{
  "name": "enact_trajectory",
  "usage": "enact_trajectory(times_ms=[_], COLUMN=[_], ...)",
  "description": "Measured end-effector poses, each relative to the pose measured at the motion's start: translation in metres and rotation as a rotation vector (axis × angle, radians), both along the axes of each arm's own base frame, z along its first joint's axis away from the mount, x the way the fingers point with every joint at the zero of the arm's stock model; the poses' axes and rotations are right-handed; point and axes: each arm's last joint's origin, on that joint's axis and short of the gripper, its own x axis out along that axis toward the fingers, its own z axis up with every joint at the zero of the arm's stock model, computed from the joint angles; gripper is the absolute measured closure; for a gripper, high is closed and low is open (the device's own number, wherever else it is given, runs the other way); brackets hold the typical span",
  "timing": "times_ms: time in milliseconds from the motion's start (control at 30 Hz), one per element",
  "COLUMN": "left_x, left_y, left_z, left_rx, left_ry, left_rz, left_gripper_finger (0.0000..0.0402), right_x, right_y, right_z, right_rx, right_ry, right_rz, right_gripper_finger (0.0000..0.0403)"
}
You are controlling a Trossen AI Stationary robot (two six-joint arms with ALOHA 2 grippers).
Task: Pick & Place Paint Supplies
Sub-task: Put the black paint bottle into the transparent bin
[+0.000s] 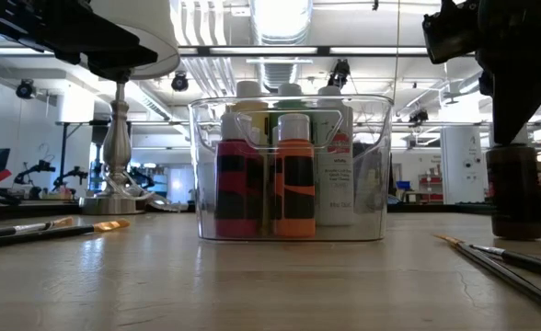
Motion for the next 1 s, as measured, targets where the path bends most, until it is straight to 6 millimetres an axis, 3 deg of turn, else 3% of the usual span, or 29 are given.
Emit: enact_trajectory(times_ms=[233,367,1000], left_x=[0.0,0.0,0.0], left_y=[-0.0001,0.0,-0.0001], left_z=[0.0,0.0,0.0], left_rx=[0.0,0.0,0.0], left_ry=[0.0,0.0,0.0], left_rz=[0.0,0.0,0.0], left_gripper_finger=[0.0179,0.0179,0.0179], right_x=[0.0,-0.0002,-0.0006], right_y=[0.0001,0.0002,0.0005], right_z=[0.0001,0.0,0.0001], right_rx=[0.003,0.009,0.027], right_ry=[0.0,0.004,0.016], right_rz=[-0.004,-0.003,0.008], right_gripper_finger=[0.0222,0.0207,0.029])
